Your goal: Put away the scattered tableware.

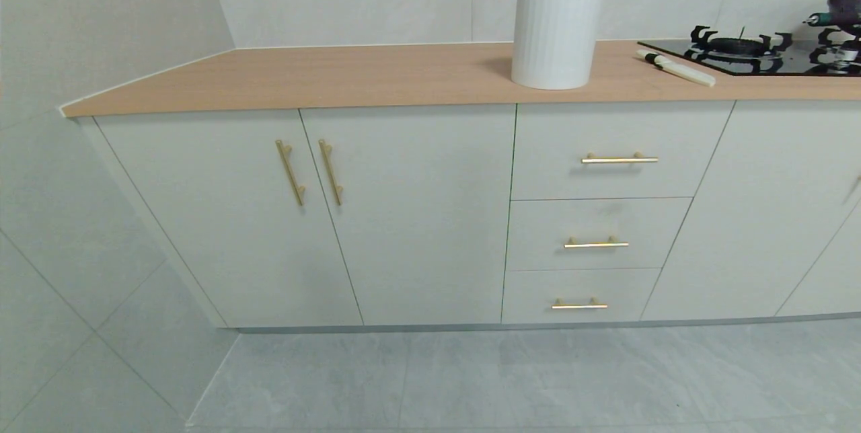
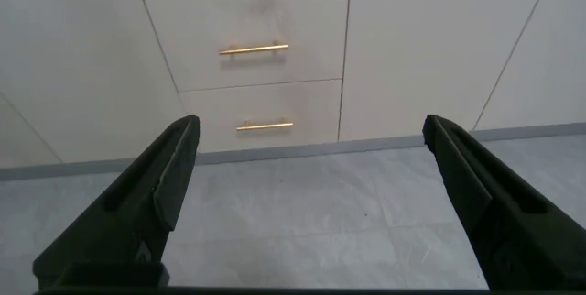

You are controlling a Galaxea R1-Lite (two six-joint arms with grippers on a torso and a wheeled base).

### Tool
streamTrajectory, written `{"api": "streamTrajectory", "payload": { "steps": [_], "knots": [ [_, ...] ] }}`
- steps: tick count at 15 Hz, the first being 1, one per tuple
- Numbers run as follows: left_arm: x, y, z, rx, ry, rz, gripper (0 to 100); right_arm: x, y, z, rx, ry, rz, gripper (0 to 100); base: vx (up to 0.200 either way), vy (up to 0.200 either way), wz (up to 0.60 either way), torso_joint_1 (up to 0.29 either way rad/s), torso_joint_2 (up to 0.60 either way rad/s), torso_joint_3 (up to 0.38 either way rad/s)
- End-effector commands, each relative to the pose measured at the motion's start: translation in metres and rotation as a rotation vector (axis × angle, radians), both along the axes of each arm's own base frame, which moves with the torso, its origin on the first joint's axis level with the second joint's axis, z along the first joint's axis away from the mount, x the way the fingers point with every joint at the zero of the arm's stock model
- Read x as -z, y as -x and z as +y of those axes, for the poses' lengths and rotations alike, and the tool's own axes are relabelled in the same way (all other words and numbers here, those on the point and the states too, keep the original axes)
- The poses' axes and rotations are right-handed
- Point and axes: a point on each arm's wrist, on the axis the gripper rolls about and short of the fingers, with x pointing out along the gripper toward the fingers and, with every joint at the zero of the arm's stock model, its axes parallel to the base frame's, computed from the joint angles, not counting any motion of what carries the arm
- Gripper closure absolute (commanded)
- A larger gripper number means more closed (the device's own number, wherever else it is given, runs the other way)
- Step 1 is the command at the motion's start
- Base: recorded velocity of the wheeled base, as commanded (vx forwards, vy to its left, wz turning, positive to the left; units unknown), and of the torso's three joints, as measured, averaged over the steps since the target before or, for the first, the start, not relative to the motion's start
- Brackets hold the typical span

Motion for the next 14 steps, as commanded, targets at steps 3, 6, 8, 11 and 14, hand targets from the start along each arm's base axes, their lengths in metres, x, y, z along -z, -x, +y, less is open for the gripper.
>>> {"api": "streamTrajectory", "payload": {
  "steps": [3, 6, 8, 11, 14],
  "knots": [
    [0.0000, 0.0000, 0.0000, -0.001, 0.000, 0.000, 0, 0.0004, -0.0002, 0.0002, -0.006, 0.008, 0.006, 0, 0.000, 0.000, 0.00, 0.000, 0.00, 0.000],
    [0.0000, 0.0000, 0.0000, -0.001, -0.002, 0.000, 0, 0.0004, -0.0002, 0.0002, -0.006, 0.008, 0.006, 0, 0.000, 0.000, 0.00, 0.000, 0.00, 0.000],
    [0.0000, 0.0000, 0.0000, -0.001, -0.002, 0.000, 0, 0.0004, -0.0002, 0.0002, -0.006, 0.008, 0.006, 0, 0.000, 0.000, 0.00, 0.000, 0.00, 0.000],
    [0.0000, 0.0000, 0.0000, 0.001, -0.008, 0.000, 0, 0.0005, -0.0002, 0.0002, -0.006, 0.009, 0.007, 0, 0.000, 0.000, 0.00, 0.000, 0.00, 0.000],
    [-0.0002, 0.0000, 0.0000, 0.001, -0.006, -0.001, 0, 0.0004, -0.0002, 0.0002, -0.007, 0.008, 0.006, 0, 0.067, 0.000, 0.00, 0.001, 0.00, 0.001]
  ]
}}
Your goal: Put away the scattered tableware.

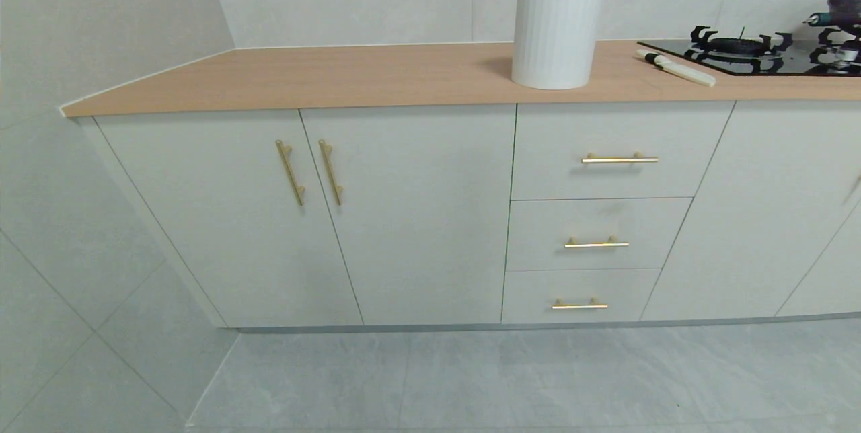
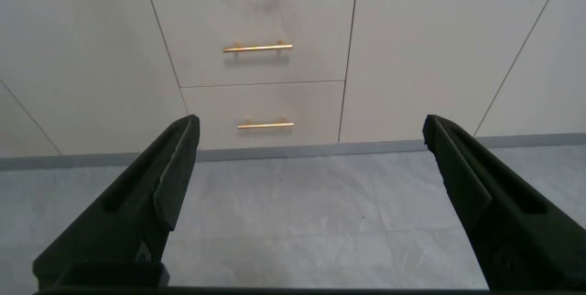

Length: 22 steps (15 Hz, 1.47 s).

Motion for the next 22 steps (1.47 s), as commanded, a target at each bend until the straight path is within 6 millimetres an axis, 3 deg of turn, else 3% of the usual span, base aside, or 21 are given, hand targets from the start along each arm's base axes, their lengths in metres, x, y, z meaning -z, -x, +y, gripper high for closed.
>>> {"api": "streamTrajectory", "payload": {
  "steps": [1, 20, 22],
  "knots": [
    [-0.0001, 0.0000, 0.0000, -0.001, 0.000, -0.001, 0, 0.0001, -0.0002, 0.0000, 0.001, -0.001, 0.004, 0, 0.200, 0.000, 0.00, 0.007, 0.00, -0.012],
    [-0.0001, 0.0000, 0.0000, -0.001, 0.002, -0.001, 0, 0.0001, -0.0002, 0.0001, -0.001, -0.001, 0.004, 0, 0.200, 0.000, 0.00, 0.002, 0.00, 0.003],
    [-0.0001, 0.0000, 0.0000, -0.001, 0.002, -0.001, 0, 0.0001, -0.0002, 0.0000, 0.001, -0.001, 0.004, 0, 0.000, 0.000, 0.00, 0.000, 0.00, 0.000]
  ]
}}
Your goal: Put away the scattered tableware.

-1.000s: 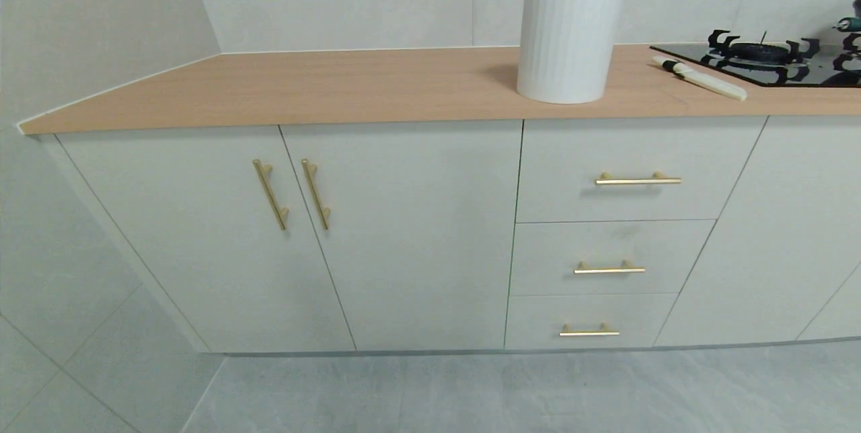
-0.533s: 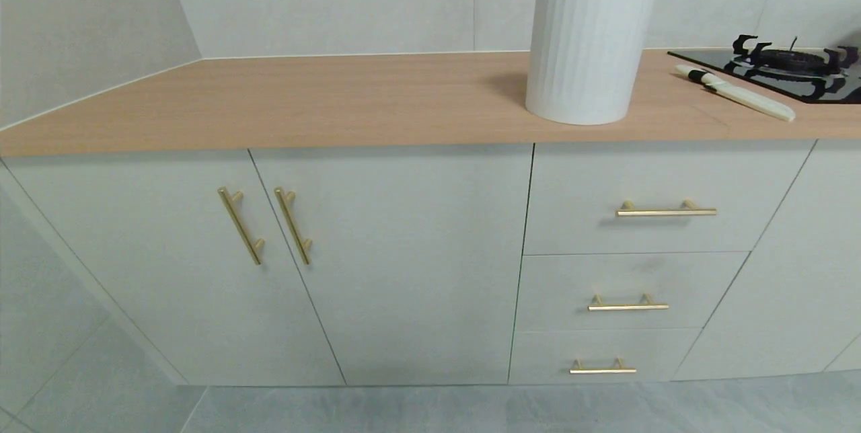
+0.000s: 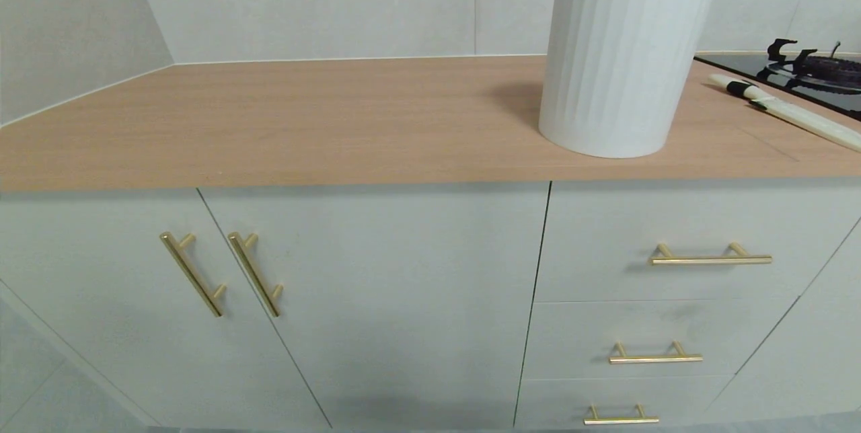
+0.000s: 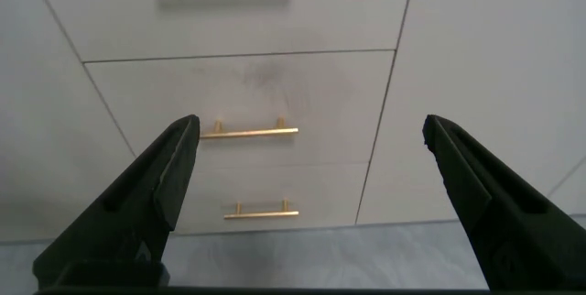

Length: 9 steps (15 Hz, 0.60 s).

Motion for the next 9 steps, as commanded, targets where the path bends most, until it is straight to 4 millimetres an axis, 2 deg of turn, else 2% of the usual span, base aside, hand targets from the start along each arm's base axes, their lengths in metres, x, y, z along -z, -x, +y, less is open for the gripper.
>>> {"api": "streamTrajectory", "payload": {
  "steps": [1, 5, 9],
  "knots": [
    [0.0000, 0.0000, 0.0000, 0.000, 0.000, 0.000, 0, -0.0001, -0.0001, 0.0000, -0.001, 0.000, 0.001, 0, 0.000, 0.000, 0.00, 0.000, 0.00, 0.000],
    [0.0000, 0.0000, 0.0000, 0.000, -0.001, 0.000, 0, -0.0001, -0.0001, 0.0000, 0.000, 0.000, 0.001, 0, 0.000, 0.000, 0.00, 0.000, 0.00, 0.000],
    [0.0000, 0.0000, 0.0000, 0.000, -0.001, 0.000, 0, -0.0001, -0.0001, 0.0000, -0.001, 0.000, 0.001, 0, 0.000, -0.200, 0.00, 0.002, 0.00, 0.005]
  ]
}}
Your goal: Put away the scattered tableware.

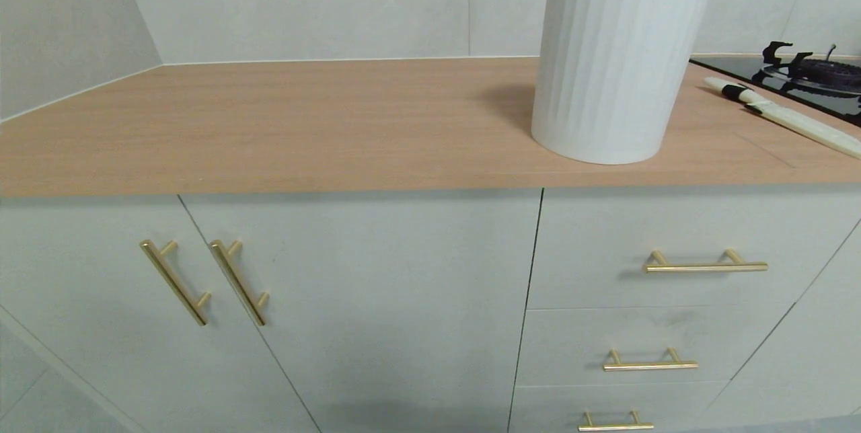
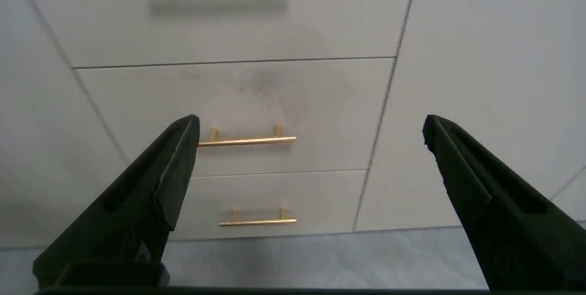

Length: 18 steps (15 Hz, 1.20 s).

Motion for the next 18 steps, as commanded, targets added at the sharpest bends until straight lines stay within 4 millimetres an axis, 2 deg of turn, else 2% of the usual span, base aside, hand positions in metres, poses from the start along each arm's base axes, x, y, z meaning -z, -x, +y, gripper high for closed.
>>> {"api": "streamTrajectory", "payload": {
  "steps": [1, 8, 18],
  "knots": [
    [0.0000, 0.0000, 0.0000, -0.001, 0.000, -0.001, 0, 0.0001, -0.0001, 0.0000, 0.000, -0.001, 0.002, 0, 0.000, -0.200, 0.00, 0.017, 0.00, -0.002],
    [0.0000, 0.0000, 0.0000, -0.001, 0.001, -0.001, 0, -0.0001, -0.0001, 0.0000, 0.000, 0.001, 0.001, 0, 0.000, -0.200, 0.00, 0.001, 0.00, 0.002],
    [0.0000, 0.0000, 0.0000, -0.001, 0.003, -0.001, 0, 0.0001, -0.0001, 0.0000, 0.000, 0.001, 0.002, 0, 0.000, 0.000, 0.00, 0.000, 0.00, 0.000]
  ]
}}
